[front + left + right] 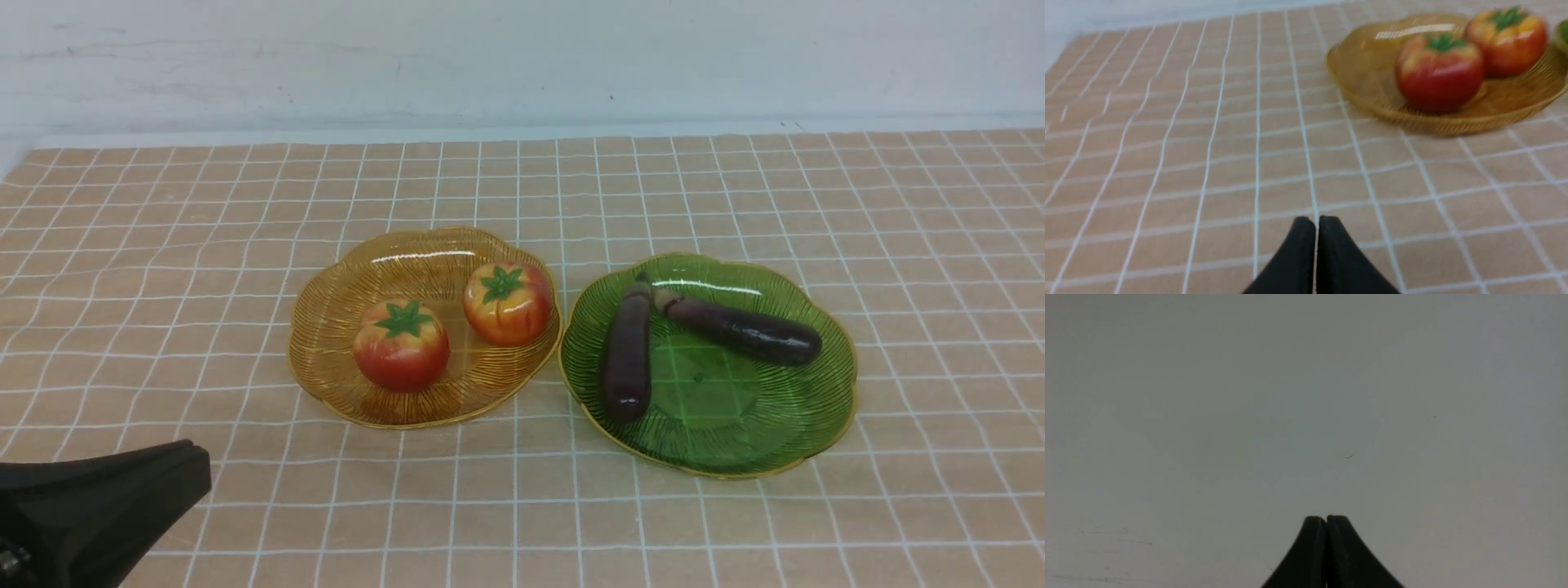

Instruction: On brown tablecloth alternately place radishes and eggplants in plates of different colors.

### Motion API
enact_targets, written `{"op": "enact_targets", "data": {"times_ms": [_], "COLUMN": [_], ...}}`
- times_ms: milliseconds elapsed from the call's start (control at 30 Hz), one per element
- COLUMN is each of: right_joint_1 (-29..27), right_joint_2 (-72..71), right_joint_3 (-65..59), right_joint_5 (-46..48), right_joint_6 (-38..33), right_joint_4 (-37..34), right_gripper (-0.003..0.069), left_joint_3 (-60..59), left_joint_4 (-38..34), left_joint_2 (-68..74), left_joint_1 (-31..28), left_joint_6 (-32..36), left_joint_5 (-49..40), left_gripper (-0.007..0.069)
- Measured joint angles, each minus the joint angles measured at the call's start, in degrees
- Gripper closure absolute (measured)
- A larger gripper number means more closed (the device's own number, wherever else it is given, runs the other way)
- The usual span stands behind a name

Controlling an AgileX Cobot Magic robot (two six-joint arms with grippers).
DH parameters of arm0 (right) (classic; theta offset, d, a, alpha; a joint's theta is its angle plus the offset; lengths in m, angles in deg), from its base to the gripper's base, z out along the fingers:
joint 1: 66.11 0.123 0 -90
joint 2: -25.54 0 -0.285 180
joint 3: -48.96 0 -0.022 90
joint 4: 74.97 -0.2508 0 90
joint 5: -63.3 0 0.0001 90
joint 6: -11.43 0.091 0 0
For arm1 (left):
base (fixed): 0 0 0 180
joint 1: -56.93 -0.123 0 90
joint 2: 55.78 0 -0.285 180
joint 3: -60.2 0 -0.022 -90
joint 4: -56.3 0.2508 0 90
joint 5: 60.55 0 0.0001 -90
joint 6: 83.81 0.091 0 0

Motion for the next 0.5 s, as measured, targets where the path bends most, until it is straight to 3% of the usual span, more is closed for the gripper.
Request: {"op": "enact_targets", "data": {"times_ms": [500], "right_joint_1": [0.0], "right_joint_2": [0.0], "right_joint_3": [0.0], "right_joint_5": [0.0], "right_joint_6": [0.0], "right_joint_4": [0.0], "right_gripper": [0.0674], "left_joint_3": [-1.8], "left_joint_4": [-0.9], "left_joint_2": [-0.1], "left_joint_1": [-1.6], "left_joint_6": [1.2], "left_joint_5": [-0.2], "left_gripper": [0.0627]}}
